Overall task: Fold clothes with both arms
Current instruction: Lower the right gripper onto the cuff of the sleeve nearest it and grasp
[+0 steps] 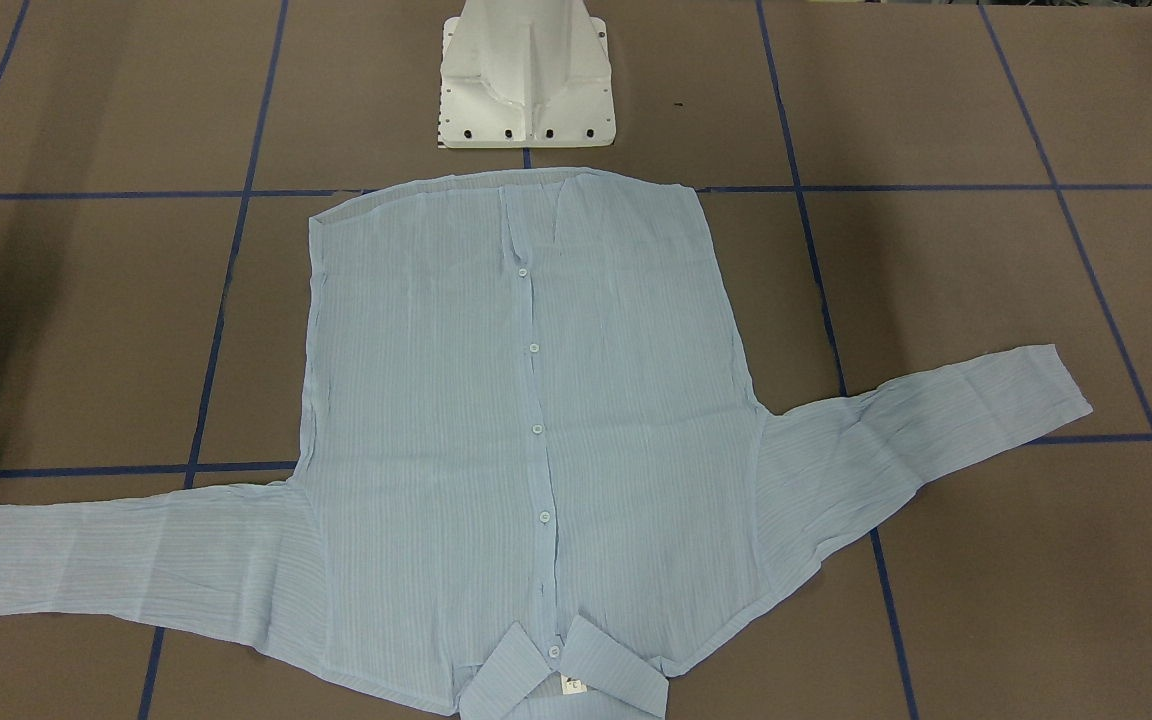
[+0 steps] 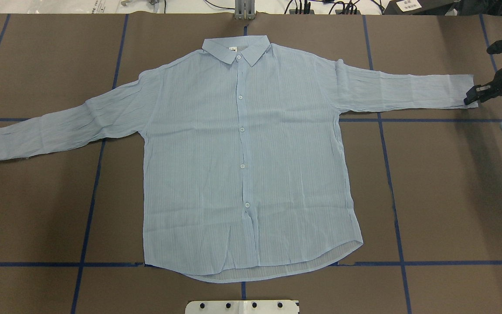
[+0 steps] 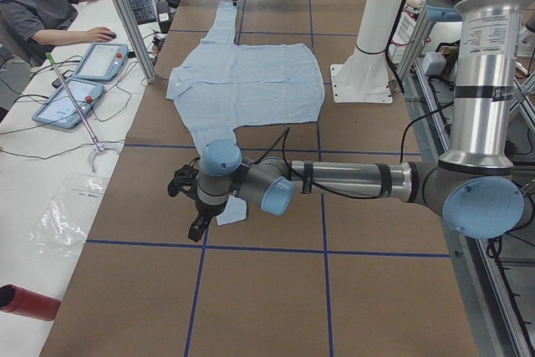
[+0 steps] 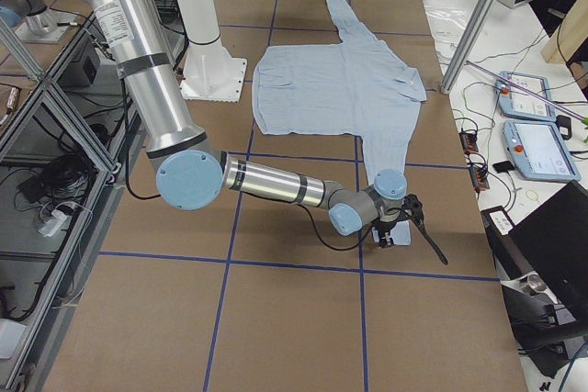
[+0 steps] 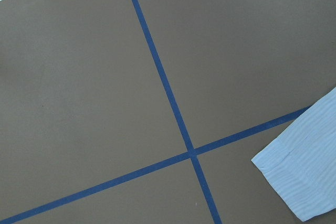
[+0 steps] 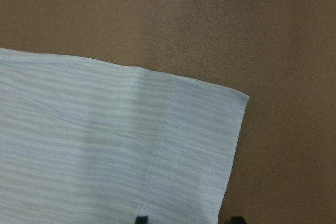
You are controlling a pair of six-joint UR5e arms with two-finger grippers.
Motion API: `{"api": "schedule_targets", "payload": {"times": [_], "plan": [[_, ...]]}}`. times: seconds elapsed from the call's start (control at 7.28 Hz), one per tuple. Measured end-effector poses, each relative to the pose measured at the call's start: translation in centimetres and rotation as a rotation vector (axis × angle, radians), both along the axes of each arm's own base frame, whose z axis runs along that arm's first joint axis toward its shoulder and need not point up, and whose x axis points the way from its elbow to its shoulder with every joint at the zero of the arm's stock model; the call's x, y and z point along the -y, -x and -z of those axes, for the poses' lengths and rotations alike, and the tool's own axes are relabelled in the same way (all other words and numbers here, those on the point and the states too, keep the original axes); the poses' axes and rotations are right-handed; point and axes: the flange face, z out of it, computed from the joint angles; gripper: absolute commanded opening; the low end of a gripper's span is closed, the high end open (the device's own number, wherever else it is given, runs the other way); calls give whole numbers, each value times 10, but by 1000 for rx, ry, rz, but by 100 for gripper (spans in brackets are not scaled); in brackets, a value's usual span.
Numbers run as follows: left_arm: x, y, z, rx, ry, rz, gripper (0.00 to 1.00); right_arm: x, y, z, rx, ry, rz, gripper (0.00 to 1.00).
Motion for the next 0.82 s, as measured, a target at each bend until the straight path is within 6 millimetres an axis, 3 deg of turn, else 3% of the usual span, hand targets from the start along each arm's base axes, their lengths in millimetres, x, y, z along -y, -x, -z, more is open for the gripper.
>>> {"api": "schedule_targets", "payload": {"times": [0.14,0.55,0.82], "plan": [[0,0,0,-1,0,0,100,1,0,0,-1,4,-1,0],[0,0,0,-1,0,0,100,5,-5,8,4,-10,-6,0],[0,0,0,-1,0,0,100,18,-20,43,60,-42,-30,0]]}}
